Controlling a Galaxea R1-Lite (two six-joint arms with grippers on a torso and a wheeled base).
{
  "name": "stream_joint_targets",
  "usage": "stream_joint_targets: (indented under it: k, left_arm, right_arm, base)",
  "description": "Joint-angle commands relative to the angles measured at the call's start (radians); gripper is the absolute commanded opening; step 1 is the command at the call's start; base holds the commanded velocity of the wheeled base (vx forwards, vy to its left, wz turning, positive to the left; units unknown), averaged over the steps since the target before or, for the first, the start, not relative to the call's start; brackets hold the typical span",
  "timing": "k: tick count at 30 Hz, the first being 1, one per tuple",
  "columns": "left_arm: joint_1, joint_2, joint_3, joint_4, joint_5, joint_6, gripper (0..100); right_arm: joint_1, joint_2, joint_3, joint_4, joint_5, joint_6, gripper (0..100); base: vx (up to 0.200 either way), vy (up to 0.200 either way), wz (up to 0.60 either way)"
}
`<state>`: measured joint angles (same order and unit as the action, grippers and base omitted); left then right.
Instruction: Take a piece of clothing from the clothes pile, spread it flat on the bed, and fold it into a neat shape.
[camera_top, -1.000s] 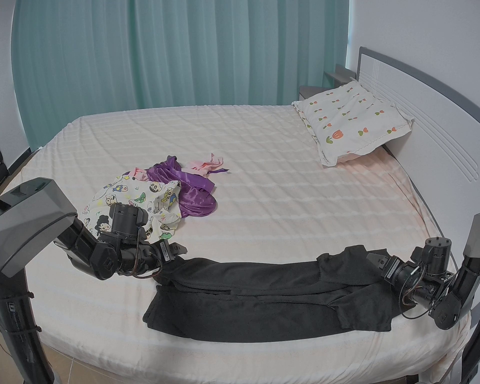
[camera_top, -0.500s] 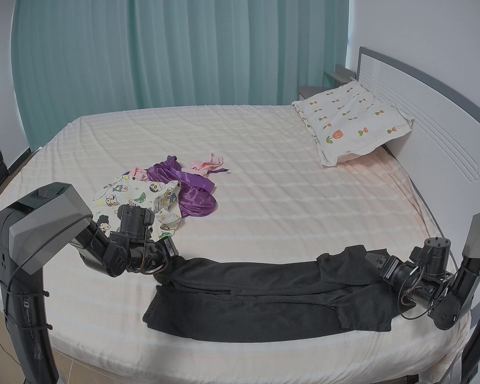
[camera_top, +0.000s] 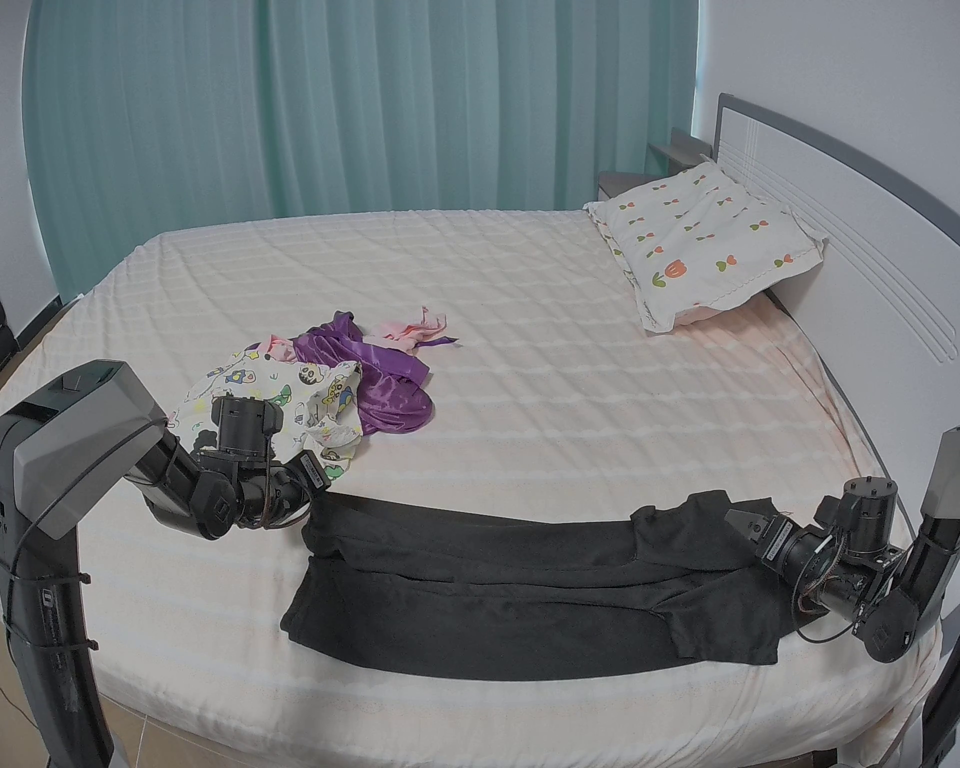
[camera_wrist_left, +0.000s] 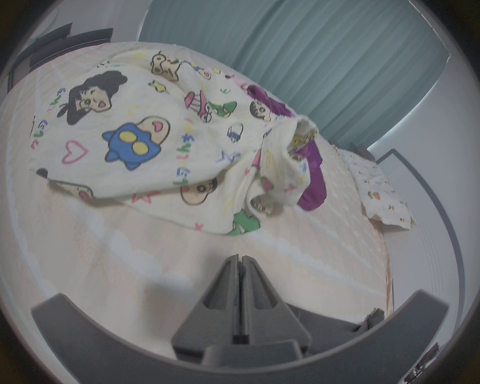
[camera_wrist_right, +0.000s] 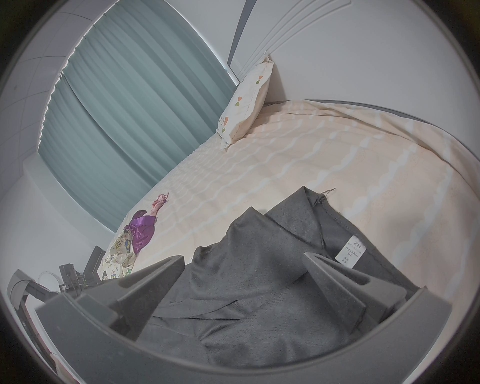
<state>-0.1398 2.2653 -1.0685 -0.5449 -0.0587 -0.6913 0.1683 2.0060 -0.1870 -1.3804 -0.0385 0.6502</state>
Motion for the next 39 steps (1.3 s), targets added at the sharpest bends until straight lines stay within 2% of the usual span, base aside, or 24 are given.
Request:
stream_joint_targets:
  k: [1,4,5,11,14,19,22,26,31,39]
  left_arm:
    - [0.0,0.002,-0.004,-0.012,0.0,-0.007,0]
    - [-0.004,0.005,-0.005,-0.012,0.0,-0.007,0]
    - [-0.004,0.005,-0.008,-0.012,0.0,-0.007,100]
    - [-0.001,0.01,-0.016,-0.012,0.0,-0.008,100]
    - [0.002,-0.009,-0.004,-0.006,0.0,-0.025,100]
    - [0.002,-0.073,0.042,-0.003,-0.009,-0.053,100]
    - [-0.004,-0.135,0.127,-0.01,-0.032,-0.05,100]
    - [-0.011,-0.185,0.203,-0.01,-0.11,-0.042,100]
    - [-0.017,-0.205,0.249,-0.007,-0.176,-0.039,100]
    - [-0.015,-0.179,0.254,-0.007,-0.184,-0.017,100]
  right_arm:
    - [0.0,0.002,0.0,0.0,0.0,0.0,100]
    - [-0.001,0.002,0.0,0.0,0.0,0.0,100]
    - [-0.003,0.002,0.0,0.0,0.0,0.0,100]
    - [-0.027,0.004,-0.009,0.003,0.0,0.0,100]
    - [-0.067,0.034,-0.034,0.009,0.0,0.0,100]
    - [-0.069,0.073,-0.051,0.008,-0.003,0.032,100]
    - [-0.067,0.063,-0.049,0.009,-0.003,0.032,100]
    - [-0.061,0.063,-0.045,0.006,-0.003,0.032,100]
    - [-0.052,0.062,-0.04,0.001,-0.003,0.035,100]
    - [-0.039,0.045,-0.038,0.001,-0.003,0.035,100]
  base:
    - [0.0,0.0,0.0]
    - [0.0,0.0,0.0]
    - [0.0,0.0,0.0]
    - [0.0,0.0,0.0]
    - [0.0,0.0,0.0]
    - [0.0,0.0,0.0]
    - [0.0,0.0,0.0]
    - [0.0,0.0,0.0]
    - [0.0,0.0,0.0]
    - [0.0,0.0,0.0]
